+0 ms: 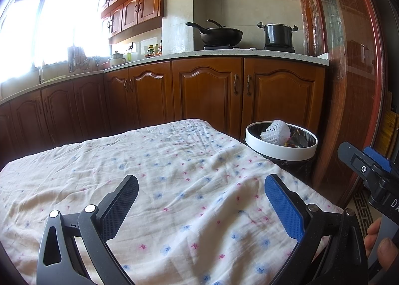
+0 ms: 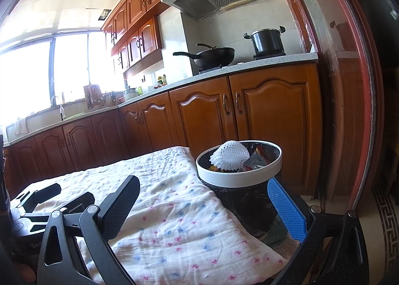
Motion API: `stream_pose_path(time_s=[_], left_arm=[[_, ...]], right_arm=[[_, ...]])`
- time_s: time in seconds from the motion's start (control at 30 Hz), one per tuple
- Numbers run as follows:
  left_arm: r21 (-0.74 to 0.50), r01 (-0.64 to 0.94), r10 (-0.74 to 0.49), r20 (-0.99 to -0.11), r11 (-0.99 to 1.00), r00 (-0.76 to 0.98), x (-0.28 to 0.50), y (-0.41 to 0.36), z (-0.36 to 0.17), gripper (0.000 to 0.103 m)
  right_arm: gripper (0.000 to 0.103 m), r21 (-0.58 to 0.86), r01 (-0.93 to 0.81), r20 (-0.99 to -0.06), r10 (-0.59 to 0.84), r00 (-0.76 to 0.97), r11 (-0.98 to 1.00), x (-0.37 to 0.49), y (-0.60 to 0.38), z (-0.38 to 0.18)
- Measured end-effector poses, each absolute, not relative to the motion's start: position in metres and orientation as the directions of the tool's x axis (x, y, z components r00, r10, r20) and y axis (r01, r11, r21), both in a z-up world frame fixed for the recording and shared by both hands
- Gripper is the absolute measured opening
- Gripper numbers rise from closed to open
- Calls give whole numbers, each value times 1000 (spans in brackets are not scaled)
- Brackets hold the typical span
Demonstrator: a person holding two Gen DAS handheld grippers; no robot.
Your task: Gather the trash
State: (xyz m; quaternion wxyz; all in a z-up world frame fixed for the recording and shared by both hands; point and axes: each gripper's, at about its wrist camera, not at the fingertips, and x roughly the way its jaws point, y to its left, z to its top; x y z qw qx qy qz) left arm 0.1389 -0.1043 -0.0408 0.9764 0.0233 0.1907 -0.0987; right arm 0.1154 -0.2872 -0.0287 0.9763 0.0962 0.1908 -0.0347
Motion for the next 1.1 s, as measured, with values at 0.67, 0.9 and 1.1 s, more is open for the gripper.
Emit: stream_pose_path(time_s=[0.67,0.9,1.1], left_arm=[[3,206,-189,-378,979,906,142,-101,-41,102],[1,205,-189,-379,979,906,142,-100,-41,102],[0,206,-191,-379,979,906,143,-99,-41,102]], right_arm=[[103,174,102,-385,-28,922,979,116,-285,-31],[103,175,101,-386,-26,922,979,117,-284,-33],[103,176,100,-388,-25,921,979,118,-282,-35]])
